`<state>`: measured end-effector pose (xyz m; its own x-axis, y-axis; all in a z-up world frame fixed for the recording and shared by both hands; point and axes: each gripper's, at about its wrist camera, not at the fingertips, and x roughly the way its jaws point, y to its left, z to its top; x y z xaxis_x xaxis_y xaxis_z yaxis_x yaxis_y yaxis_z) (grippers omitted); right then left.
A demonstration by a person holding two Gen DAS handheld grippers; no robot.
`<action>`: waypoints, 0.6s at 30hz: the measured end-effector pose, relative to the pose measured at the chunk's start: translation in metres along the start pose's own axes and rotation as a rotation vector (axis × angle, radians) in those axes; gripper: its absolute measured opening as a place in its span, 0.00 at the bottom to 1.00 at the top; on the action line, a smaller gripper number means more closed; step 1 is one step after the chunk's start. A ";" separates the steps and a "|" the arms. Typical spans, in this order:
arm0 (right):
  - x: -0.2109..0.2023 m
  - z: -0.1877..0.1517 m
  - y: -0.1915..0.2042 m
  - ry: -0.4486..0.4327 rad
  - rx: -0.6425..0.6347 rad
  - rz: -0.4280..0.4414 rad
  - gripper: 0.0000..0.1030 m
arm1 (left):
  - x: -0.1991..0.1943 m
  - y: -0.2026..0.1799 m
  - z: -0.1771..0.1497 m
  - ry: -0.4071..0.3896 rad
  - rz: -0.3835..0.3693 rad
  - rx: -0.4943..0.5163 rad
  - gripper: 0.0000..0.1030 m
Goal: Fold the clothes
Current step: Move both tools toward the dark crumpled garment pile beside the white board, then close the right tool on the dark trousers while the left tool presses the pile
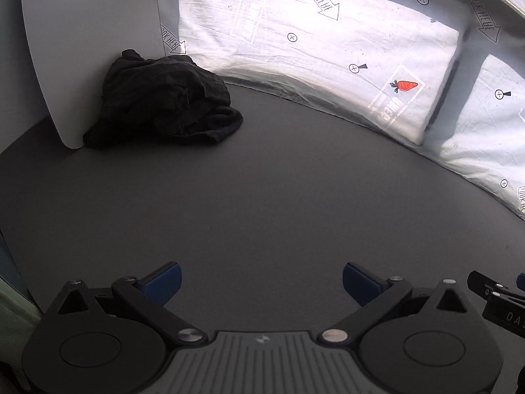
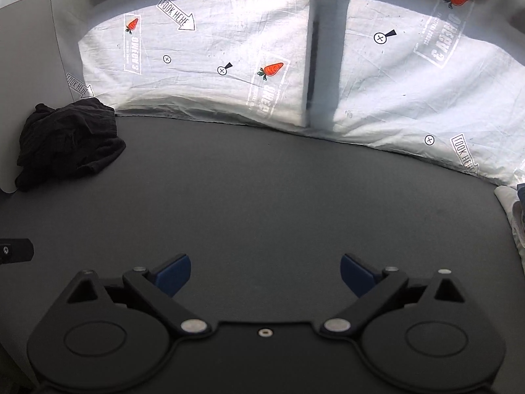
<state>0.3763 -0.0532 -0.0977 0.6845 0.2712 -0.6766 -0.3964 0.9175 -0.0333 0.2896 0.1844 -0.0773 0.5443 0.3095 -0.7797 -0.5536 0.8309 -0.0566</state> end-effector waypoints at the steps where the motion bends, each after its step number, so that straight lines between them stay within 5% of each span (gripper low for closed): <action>1: 0.007 0.007 0.012 -0.006 -0.016 -0.008 0.96 | 0.010 0.012 0.010 0.011 0.000 -0.014 1.00; 4: 0.032 0.031 0.043 0.008 0.001 0.038 0.95 | 0.040 0.051 0.039 0.035 0.004 -0.065 1.00; 10: 0.112 0.088 0.082 0.159 0.391 0.285 0.88 | 0.101 0.132 0.095 0.064 0.017 -0.204 1.00; 18: 0.232 0.138 0.146 0.311 0.862 0.591 0.56 | 0.184 0.239 0.169 0.059 0.059 -0.428 0.99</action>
<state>0.5614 0.1836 -0.1578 0.2936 0.7623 -0.5768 0.0334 0.5948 0.8032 0.3642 0.5181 -0.1293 0.4741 0.3132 -0.8229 -0.8008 0.5419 -0.2551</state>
